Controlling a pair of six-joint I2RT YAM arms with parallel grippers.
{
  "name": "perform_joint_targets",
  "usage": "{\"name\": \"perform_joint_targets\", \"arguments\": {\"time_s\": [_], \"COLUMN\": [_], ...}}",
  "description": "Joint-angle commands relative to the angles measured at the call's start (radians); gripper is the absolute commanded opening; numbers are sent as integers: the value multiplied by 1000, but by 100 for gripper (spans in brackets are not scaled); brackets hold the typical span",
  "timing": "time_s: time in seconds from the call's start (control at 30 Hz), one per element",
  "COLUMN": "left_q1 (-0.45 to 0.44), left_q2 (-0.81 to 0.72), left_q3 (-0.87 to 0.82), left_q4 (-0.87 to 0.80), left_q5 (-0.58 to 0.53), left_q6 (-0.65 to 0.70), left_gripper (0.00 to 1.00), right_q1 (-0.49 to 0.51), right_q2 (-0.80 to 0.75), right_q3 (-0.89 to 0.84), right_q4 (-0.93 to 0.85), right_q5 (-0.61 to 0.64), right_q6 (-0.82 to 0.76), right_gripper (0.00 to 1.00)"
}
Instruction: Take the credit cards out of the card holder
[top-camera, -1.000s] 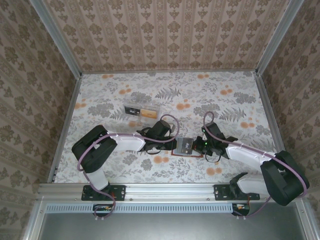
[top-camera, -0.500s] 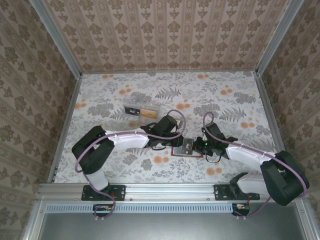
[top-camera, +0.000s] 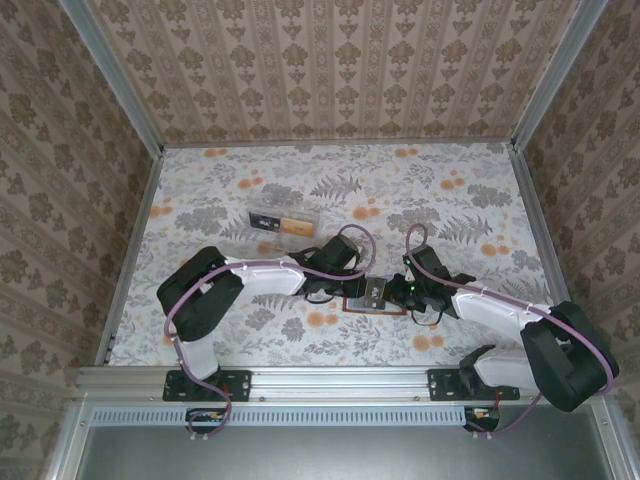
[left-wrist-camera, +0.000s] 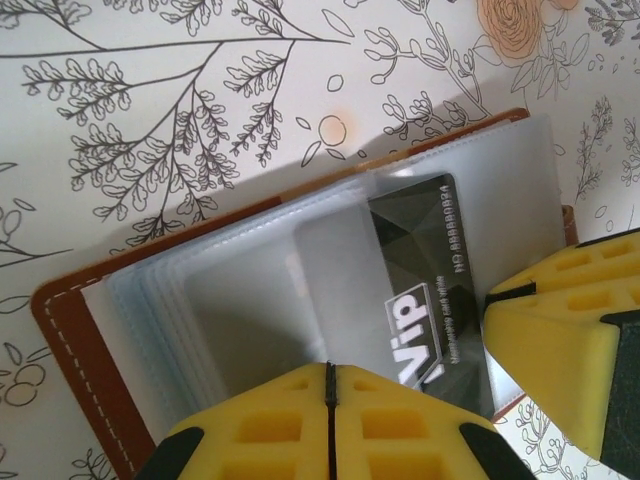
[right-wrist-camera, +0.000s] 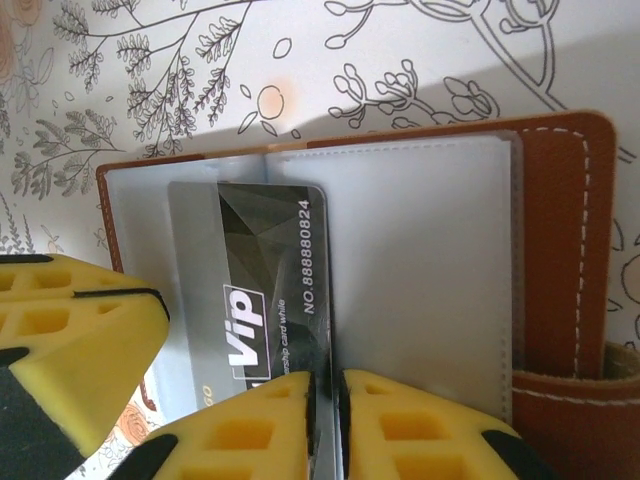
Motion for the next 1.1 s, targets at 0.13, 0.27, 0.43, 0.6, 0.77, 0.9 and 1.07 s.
{"name": "perform_joint_targets", "arguments": {"time_s": [0.13,0.27,0.43,0.6,0.77,0.9,1.07], "left_q1": [-18,-21,-22,-24,-24,-24,-23], "left_q2": [15,19,27,36,36,34,26], "left_q3": [-15,-18,-20,-18,-17,-19,-26], "left_q4": [-16,-20,-18,-18,-13,-13,-17], "left_q5": [9,6,7,13,15,15,7], "left_q6": [7,3,0,-1,1,0,2], "left_gripper": [7,7,6,2,2,2,1], "right_q1": [-3,-4,-3,-3,-3,-3,-10], "right_q2": [11,28,53,53,43,39,-3], "right_q3": [-2,1,0,-8,-8,-13,-24], "right_q4": [-32,-25,0,46,57,48,-7], "right_q5": [16,14,-1,-47,-60,-53,-1], "right_q6": [-14,-11,-9,4,8,8,6], "right_gripper": [24,27,27,25,20,9,0]}}
